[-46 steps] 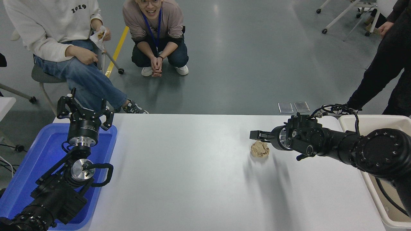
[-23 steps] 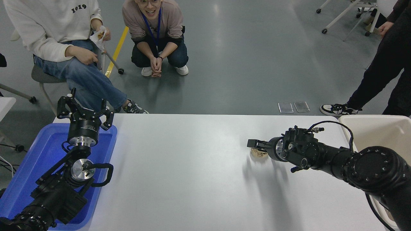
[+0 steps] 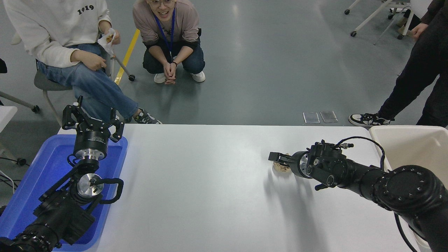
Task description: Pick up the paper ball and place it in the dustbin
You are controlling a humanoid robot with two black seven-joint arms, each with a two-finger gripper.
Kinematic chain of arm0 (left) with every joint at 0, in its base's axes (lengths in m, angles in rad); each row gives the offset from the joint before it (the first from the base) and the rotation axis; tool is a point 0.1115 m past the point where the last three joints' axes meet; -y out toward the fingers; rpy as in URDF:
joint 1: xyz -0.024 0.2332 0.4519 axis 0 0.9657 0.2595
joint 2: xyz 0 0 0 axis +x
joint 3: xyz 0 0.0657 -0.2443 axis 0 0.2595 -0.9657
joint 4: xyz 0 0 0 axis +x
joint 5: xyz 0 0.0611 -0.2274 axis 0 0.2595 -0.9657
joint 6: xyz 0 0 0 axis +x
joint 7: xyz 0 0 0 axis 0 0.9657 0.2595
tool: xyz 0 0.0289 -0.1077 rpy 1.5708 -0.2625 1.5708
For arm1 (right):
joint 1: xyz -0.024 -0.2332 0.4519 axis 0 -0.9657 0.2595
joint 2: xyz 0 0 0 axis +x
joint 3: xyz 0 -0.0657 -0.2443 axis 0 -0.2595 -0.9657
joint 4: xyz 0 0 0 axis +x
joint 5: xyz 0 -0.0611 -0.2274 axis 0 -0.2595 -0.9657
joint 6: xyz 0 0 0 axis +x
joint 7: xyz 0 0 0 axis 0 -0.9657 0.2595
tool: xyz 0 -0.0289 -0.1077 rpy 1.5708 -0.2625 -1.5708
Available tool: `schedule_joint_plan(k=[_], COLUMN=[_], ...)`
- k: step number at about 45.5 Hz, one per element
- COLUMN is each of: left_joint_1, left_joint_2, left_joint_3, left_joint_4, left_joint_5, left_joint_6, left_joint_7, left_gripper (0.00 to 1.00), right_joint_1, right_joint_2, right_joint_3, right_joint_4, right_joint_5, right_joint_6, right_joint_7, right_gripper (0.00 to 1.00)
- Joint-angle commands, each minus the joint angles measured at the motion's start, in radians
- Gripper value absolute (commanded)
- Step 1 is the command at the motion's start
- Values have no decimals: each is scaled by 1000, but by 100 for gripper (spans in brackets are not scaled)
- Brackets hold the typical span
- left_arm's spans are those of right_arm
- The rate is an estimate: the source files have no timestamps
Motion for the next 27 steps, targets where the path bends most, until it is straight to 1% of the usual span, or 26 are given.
schedule_joint_plan(k=[1,9,14,20,21,22,27], left_joint_1=[0,0,0,0,0,0,0], left_joint_2=[0,0,0,0,0,0,0], left_joint_3=[0,0,0,0,0,0,0], left_joint_4=[0,0,0,0,0,0,0], left_joint_5=[0,0,0,0,0,0,0], left_joint_6=[0,0,0,0,0,0,0], left_joint_7=[0,0,0,0,0,0,0], left_gripper=[99,99,99,99,99,99,99], right_joint_1=[-2,-6,-8,-8,-8,-6,-3], right_joint_2=[0,0,0,0,0,0,0], right_joint_3=[22,24,25,25,25,25,25], right_joint_4=[6,9,9,9,9,10,32], right_joint_5=[-6,-29,-58,-59,-61,-61,-76], right_joint_6=[0,0,-2,0,0,1,6], right_joint_7=[2,3,3,3,3,3,3], right_gripper=[61,42,33,12,7,0,0])
